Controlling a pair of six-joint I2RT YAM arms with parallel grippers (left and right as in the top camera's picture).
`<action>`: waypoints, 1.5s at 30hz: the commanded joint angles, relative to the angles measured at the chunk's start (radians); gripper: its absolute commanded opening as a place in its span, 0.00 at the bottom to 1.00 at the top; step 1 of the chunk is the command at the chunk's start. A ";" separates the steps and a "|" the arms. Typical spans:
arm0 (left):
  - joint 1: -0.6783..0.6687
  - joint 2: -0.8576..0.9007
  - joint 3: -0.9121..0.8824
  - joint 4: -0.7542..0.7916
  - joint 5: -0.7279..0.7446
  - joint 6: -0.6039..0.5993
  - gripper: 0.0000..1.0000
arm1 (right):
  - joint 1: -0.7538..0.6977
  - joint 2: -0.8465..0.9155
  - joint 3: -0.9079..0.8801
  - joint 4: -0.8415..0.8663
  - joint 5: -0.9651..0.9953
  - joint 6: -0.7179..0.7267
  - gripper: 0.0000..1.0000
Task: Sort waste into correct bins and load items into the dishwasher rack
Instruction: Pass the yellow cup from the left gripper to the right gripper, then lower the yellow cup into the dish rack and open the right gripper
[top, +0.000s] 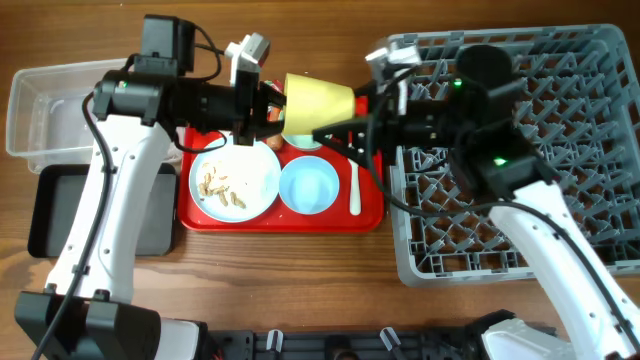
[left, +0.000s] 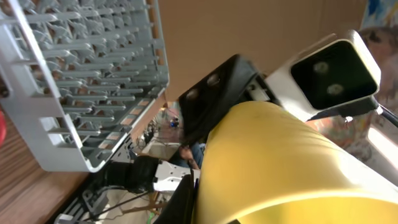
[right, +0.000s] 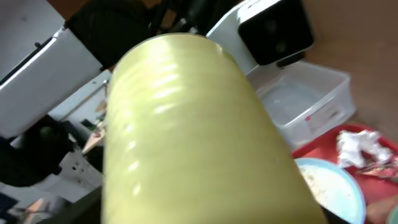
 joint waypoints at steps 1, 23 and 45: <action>-0.018 0.004 0.002 0.002 0.033 0.020 0.04 | 0.013 0.003 0.018 0.044 -0.041 0.003 0.86; -0.019 0.004 0.002 0.016 0.015 0.020 0.06 | -0.082 0.003 0.018 0.165 -0.107 0.077 0.74; -0.020 0.004 0.002 0.052 -0.032 0.016 1.00 | -0.101 -0.046 0.010 0.064 -0.120 0.039 0.49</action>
